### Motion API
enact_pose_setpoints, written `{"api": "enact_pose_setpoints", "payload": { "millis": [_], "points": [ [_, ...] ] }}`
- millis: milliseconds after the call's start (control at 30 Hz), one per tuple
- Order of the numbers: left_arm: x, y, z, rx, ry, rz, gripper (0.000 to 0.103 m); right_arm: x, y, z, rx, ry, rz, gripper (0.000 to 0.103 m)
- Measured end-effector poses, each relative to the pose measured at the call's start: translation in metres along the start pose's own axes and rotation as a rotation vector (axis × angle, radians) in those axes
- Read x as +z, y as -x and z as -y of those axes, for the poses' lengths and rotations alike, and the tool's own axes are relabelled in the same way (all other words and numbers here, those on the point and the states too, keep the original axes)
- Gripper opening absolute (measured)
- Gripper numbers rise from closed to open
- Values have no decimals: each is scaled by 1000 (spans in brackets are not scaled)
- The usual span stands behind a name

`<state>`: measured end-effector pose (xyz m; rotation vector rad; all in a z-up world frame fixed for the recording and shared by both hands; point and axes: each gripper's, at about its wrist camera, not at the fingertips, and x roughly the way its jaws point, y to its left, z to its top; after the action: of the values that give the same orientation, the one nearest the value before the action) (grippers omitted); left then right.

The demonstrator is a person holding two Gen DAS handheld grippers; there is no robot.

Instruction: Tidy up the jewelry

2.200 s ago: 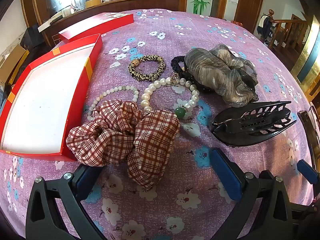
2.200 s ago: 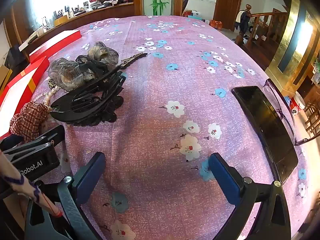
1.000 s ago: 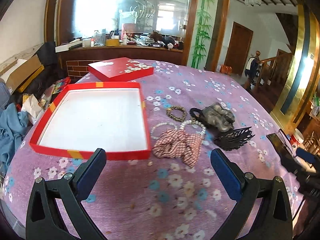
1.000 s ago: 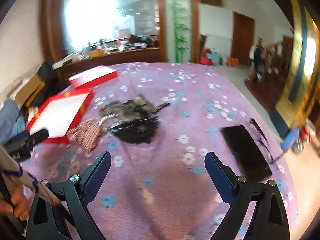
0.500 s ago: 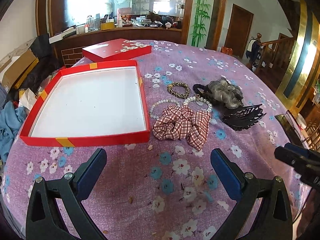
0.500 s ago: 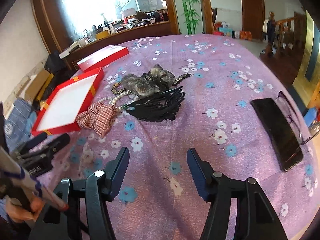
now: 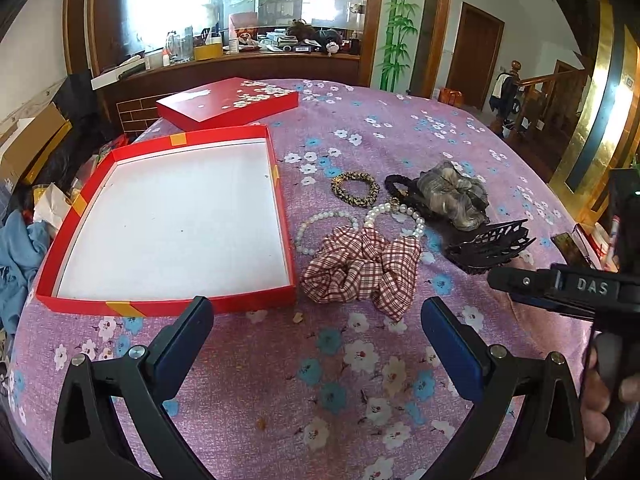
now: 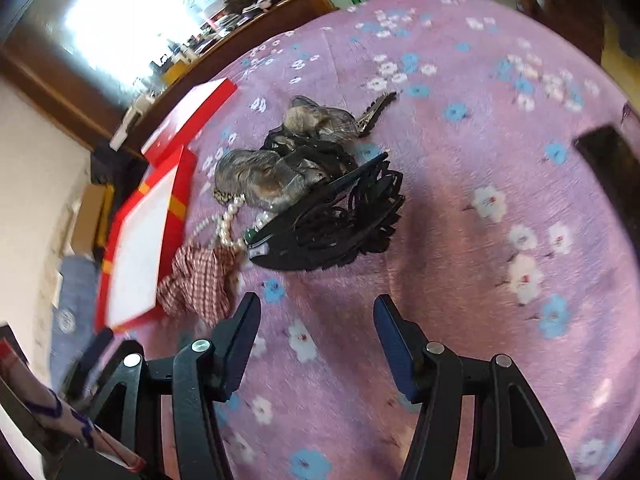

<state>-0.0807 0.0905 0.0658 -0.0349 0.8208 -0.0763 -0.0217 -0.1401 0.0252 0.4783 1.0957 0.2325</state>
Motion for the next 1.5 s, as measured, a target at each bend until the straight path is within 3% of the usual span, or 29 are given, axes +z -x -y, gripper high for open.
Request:
{"api": "enact_pose_setpoints", "payload": {
  "millis": [133, 300, 500, 667, 733, 833, 900, 933, 1000, 1067, 1133, 1333, 1500],
  "points": [
    [1, 6, -6, 1, 8, 20, 103, 0, 11, -6, -2, 19, 25, 63],
    [7, 21, -11, -11, -1, 54, 103, 1, 55, -33, -53, 114, 116, 62],
    [11, 50, -13, -96, 14, 94, 103, -13, 94, -64, -64, 223, 233, 60],
    [-6, 69, -6, -59, -26, 135, 103, -30, 114, -66, -85, 241, 324, 60],
    [-14, 71, -8, -136, 5, 103, 103, -35, 116, -68, -108, 264, 311, 60],
    [-22, 64, -11, -319, 89, 24, 103, -53, 112, -67, -114, 302, 286, 58],
    [-28, 54, -8, -371, 129, -27, 102, -66, 104, -63, -129, 314, 262, 57],
    [-31, 50, -5, -371, 132, -40, 101, -70, 100, -60, -125, 315, 250, 57],
    [-35, 50, 7, -300, 76, -23, 100, -80, 89, -49, -91, 307, 218, 57],
    [-39, 59, 22, -190, -22, 53, 100, -85, 90, -39, -57, 279, 236, 57],
    [-41, 69, 34, -132, -83, 99, 100, -89, 93, -36, -51, 276, 264, 57],
    [-40, 92, 33, -116, -125, 160, 100, -94, 87, -32, -70, 281, 263, 62],
    [-39, 92, 15, -199, -54, 124, 100, -100, 82, -38, -59, 327, 236, 62]
  ]
}}
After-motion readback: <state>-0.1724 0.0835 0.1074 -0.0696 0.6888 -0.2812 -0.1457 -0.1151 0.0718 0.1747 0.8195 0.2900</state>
